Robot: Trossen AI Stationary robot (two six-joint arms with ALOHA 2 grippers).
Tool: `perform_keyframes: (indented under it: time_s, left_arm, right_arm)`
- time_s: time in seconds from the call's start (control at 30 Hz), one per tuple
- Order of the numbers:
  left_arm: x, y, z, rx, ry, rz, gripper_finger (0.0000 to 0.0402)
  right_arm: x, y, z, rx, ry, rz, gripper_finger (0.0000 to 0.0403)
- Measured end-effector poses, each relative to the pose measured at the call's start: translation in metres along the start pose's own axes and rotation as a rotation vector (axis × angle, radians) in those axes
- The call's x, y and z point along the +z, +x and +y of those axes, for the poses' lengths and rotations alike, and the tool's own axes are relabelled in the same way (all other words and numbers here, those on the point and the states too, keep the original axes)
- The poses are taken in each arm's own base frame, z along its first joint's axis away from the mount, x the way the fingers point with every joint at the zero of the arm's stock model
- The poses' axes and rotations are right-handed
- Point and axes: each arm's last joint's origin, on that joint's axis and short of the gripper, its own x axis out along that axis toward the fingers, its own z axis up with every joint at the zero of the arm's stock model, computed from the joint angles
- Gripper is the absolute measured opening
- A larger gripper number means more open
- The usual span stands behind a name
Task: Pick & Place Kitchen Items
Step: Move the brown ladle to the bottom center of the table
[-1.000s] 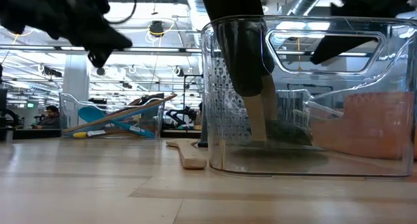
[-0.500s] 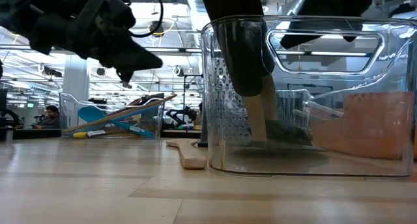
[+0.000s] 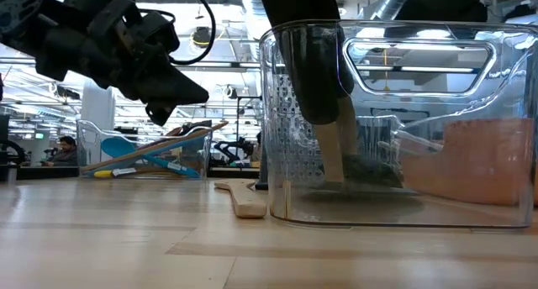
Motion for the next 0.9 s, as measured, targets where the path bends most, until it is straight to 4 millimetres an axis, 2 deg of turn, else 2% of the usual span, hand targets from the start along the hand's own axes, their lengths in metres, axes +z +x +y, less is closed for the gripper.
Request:
perform_keyframes:
  time_s: [0.17,0.43,0.73,0.9]
  left_arm:
    - [0.003,0.001,0.01,0.088,0.032,-0.027,0.0003]
    - [0.008,0.005,0.04,0.2,-0.017,-0.026,0.0003]
    - [0.009,0.042,0.052,0.223,-0.053,0.039,0.0003]
    - [0.005,0.057,0.071,0.308,-0.112,0.112,0.0003]
  right_arm:
    - [0.003,0.0,0.003,0.021,0.01,-0.04,0.0]
    - [0.011,0.003,0.005,0.043,-0.042,-0.082,0.0]
    - [0.015,0.007,0.0,0.024,-0.033,-0.082,0.0]
    - [0.014,0.006,0.001,0.025,-0.037,-0.079,0.0]
